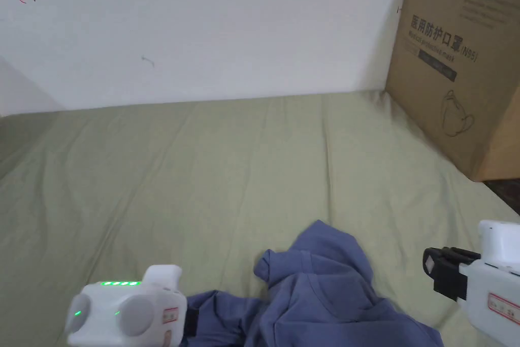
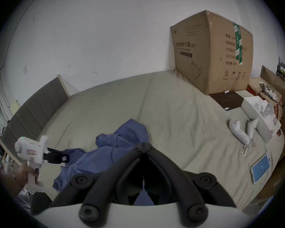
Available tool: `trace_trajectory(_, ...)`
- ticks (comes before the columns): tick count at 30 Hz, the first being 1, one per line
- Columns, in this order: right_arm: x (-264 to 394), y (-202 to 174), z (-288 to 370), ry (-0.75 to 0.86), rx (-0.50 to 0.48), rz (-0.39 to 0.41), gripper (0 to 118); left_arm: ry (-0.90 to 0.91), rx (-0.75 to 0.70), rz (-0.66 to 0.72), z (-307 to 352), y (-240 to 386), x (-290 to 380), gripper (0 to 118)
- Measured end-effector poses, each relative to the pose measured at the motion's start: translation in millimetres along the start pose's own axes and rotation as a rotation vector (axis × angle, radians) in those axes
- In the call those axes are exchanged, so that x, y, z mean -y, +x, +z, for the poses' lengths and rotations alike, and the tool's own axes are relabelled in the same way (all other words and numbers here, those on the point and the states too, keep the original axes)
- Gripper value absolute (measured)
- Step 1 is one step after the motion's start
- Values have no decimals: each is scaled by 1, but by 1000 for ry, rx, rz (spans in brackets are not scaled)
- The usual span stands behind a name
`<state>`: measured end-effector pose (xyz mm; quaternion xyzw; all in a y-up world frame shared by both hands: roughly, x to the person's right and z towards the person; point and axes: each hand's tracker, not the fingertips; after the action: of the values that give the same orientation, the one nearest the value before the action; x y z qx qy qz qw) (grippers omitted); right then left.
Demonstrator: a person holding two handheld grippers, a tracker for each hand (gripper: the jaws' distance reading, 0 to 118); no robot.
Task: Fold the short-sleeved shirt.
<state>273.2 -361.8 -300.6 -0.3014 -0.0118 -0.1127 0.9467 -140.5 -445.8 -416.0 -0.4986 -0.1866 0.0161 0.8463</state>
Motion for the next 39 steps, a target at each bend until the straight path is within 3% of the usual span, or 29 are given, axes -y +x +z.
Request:
trace_trajectory(1,-3,1,-10,-19,-9,-1,0,38,-1,24,15,-2,6,0)
trace_trajectory(2,-6,2,-21,-39,-21,-10,23,65,-1,28,29,-5,10,0)
trace_trajectory(4,-10,2,-51,-135,-47,-20,101,122,-30,40,49,-6,19,0)
trace_trajectory(5,-11,3,-75,-231,-57,-21,116,132,-35,50,58,-8,23,0)
trace_trajectory(7,-2,6,-121,-418,-107,-48,114,162,-29,102,66,-16,31,0)
trace_trajectory(10,14,5,-173,-584,-61,-21,112,153,-26,128,64,-24,36,0)
trace_trajectory(12,22,1,-190,-658,-60,76,76,143,-44,133,59,-27,41,0)
trace_trajectory(13,25,-4,-190,-657,-21,159,64,137,-52,137,57,-29,41,0)
trace_trajectory(14,20,-9,-179,-600,13,250,41,134,-50,146,58,-32,40,0)
trace_trajectory(15,14,-11,-170,-561,-24,277,0,138,-46,154,61,-36,38,0)
trace_trajectory(16,1,-11,-159,-528,-107,279,1,140,-37,170,66,-40,39,0)
trace_trajectory(17,-5,-11,-139,-459,-79,287,1,155,-36,178,74,-44,36,0)
trace_trajectory(18,-16,-7,-119,-386,-58,261,1,179,-67,173,84,-46,30,0)
trace_trajectory(21,-60,11,-65,-269,-123,131,1,304,-186,105,130,-59,9,0)
trace_trajectory(26,-125,28,17,-89,-38,189,1,471,-255,89,216,-65,-34,0)
trace_trajectory(33,-200,50,82,52,40,152,1,621,-271,75,302,-62,-83,0)
trace_trajectory(39,-255,46,96,124,14,81,1,673,-252,75,329,-57,-129,0)
